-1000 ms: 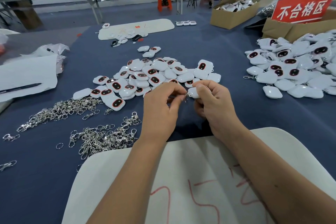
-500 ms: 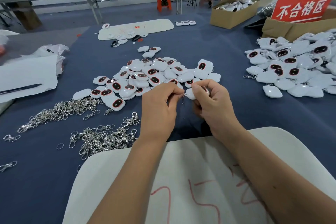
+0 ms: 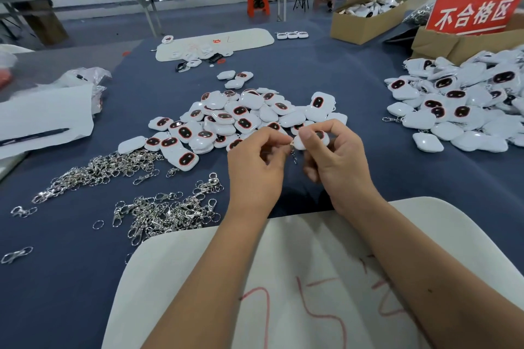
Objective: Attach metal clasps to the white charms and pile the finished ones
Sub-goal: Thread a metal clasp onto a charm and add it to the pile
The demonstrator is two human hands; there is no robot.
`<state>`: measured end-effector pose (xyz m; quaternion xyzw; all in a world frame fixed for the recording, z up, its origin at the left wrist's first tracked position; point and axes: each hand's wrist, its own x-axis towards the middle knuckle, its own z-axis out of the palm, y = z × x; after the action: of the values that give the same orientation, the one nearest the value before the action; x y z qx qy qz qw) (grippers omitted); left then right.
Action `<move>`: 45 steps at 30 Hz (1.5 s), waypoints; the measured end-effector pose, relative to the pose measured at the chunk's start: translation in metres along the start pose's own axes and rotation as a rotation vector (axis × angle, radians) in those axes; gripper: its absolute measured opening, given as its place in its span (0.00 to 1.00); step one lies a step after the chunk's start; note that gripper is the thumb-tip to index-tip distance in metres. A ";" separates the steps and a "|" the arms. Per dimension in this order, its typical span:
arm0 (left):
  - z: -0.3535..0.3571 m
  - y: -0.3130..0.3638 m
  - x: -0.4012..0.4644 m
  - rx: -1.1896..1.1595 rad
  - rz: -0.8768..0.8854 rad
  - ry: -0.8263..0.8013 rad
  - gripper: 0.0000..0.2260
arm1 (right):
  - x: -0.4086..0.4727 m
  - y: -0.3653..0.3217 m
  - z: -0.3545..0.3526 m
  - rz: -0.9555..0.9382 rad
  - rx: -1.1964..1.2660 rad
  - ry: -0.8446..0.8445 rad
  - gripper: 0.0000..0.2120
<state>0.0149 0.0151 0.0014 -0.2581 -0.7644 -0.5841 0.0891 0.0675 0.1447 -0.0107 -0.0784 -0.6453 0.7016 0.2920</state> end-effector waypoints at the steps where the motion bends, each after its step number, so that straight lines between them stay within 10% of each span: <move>1: 0.002 0.001 0.000 -0.095 -0.076 0.004 0.06 | 0.001 -0.002 -0.001 0.032 0.046 -0.014 0.10; 14: 0.001 0.001 0.002 -0.745 -0.536 0.047 0.06 | 0.003 0.000 -0.004 0.152 0.238 -0.132 0.14; 25: -0.013 -0.011 0.008 0.256 0.077 -0.149 0.10 | -0.001 0.005 0.000 0.125 -0.004 -0.116 0.08; 36: 0.000 0.001 0.005 -0.749 -0.603 0.013 0.05 | 0.003 0.007 -0.004 0.043 0.128 -0.171 0.10; 45: -0.004 -0.006 0.007 -0.296 -0.284 0.093 0.06 | 0.002 0.008 -0.003 0.061 0.075 -0.144 0.09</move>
<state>0.0054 0.0127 0.0004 -0.1308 -0.6941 -0.7079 0.0022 0.0646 0.1486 -0.0185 -0.0363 -0.6352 0.7377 0.2260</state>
